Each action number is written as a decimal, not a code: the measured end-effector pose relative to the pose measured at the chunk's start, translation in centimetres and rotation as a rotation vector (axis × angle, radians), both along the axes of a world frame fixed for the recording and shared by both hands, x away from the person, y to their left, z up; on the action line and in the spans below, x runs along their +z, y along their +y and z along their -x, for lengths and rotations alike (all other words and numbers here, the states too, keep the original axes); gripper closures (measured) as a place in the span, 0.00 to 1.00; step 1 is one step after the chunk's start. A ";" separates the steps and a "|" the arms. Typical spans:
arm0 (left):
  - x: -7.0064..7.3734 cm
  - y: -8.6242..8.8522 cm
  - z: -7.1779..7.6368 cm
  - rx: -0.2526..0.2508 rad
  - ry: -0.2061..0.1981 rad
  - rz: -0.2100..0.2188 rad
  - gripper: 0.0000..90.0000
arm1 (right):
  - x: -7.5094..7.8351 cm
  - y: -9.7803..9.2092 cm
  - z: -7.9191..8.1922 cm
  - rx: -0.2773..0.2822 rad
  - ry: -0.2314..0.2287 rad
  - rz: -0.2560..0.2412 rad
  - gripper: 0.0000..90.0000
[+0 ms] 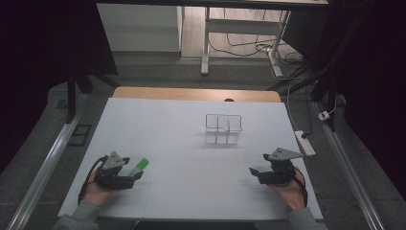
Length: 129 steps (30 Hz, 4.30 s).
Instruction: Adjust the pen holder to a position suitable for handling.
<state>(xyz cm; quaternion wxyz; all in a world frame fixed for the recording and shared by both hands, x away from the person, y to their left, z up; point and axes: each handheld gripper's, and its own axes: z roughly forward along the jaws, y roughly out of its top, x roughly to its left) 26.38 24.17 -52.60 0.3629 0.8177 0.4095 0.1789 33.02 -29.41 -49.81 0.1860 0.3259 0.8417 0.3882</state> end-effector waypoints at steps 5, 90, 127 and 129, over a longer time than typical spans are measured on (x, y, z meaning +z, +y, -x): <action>0.0 0.0 0.0 0.002 0.001 0.000 0.26 | 0.1 -0.1 -0.2 -0.011 -0.004 -0.025 0.22; 0.2 0.5 -0.1 0.010 -0.005 0.004 0.26 | 0.3 5.4 -12.7 -0.104 0.133 0.015 0.99; 0.1 0.4 -0.1 0.008 -0.002 -0.002 0.26 | 0.2 8.6 -12.9 -0.091 0.136 0.020 0.99; 0.1 0.4 -0.1 0.006 -0.002 -0.004 0.26 | 0.2 9.0 -13.0 -0.080 0.131 0.020 0.99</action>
